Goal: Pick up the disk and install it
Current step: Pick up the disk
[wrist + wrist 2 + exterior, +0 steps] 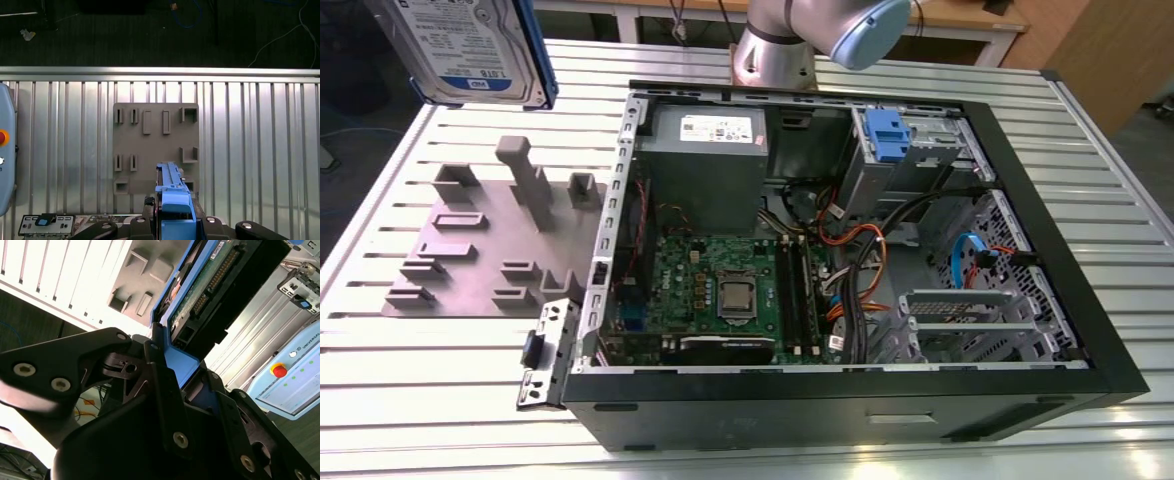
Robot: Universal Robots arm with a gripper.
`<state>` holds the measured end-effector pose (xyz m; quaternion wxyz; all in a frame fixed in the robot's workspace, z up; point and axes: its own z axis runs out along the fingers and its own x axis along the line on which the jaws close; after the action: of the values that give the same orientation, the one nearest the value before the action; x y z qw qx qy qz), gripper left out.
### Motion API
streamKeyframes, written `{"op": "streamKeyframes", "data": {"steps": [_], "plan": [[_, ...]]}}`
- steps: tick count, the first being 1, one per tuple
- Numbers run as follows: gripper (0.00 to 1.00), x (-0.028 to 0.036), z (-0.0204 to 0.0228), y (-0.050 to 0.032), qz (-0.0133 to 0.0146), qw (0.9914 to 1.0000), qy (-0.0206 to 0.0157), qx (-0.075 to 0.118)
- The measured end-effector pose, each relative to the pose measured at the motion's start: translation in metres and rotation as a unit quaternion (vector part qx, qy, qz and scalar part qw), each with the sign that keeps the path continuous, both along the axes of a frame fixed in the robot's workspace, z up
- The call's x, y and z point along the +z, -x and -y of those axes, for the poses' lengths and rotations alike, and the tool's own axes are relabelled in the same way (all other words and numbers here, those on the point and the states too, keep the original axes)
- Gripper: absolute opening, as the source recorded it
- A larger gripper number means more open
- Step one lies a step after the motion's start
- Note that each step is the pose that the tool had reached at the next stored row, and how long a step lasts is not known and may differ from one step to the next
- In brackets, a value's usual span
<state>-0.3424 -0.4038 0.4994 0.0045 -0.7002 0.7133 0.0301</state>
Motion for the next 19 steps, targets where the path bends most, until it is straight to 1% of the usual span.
{"op": "streamKeyframes", "data": {"steps": [5,10,15,19], "plan": [[0.36,0.0,0.0002,-0.0001,0.0,1.0,0.0007,0.0],[0.36,-0.0001,0.0027,-0.0006,0.0,1.0,0.0013,0.0],[0.36,0.0,0.003,-0.0136,-0.0002,1.0,0.0014,0.0],[0.36,-0.0001,0.003,-0.0176,-0.0002,1.0,0.0014,0.0]]}}
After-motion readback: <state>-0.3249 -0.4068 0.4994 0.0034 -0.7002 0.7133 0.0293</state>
